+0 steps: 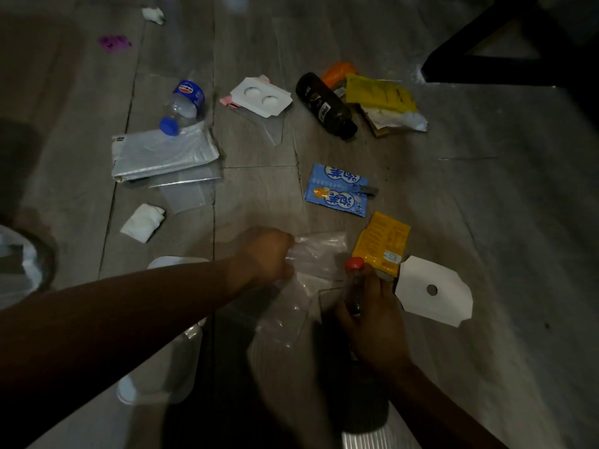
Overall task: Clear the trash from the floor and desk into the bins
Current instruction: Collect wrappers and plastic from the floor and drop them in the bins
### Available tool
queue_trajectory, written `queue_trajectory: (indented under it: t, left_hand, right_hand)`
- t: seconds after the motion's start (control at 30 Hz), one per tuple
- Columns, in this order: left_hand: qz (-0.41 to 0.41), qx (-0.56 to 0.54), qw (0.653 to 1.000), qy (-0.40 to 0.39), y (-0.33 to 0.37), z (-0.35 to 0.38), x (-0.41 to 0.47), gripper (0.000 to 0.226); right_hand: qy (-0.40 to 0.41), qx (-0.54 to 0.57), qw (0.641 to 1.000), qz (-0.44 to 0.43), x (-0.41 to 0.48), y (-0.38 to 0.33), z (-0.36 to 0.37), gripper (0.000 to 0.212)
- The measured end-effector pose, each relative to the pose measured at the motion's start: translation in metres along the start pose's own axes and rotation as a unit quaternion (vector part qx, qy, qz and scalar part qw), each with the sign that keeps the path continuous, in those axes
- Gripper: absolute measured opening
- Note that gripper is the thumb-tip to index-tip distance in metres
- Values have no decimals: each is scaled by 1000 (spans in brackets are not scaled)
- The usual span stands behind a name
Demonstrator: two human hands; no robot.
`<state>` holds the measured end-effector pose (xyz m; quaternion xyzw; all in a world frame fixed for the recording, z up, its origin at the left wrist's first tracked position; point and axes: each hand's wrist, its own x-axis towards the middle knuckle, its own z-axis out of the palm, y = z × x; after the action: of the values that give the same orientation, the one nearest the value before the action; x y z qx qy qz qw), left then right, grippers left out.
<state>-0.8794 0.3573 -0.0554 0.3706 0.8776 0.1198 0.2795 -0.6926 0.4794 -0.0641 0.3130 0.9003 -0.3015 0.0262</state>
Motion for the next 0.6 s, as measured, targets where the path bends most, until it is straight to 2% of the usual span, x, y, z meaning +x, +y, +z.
queue_trajectory:
  t: [0.1, 0.27, 0.43, 0.6]
  left_hand:
    - [-16, -44, 999, 1, 1, -1, -6, 32]
    - [-62, -170, 983, 21, -5, -27, -31, 37]
    - [-162, -142, 976, 21, -35, -42, -87, 49]
    - [-271, -183, 943, 56, -71, -31, -139, 40]
  right_hand:
    - [-3, 7, 1000, 3, -1, -1, -1, 77]
    - [-18, 18, 999, 20, -2, -4, -4, 78]
    - [-33, 37, 999, 1, -7, -20, -5, 74]
    - [-67, 87, 994, -25, -19, -53, 0, 77]
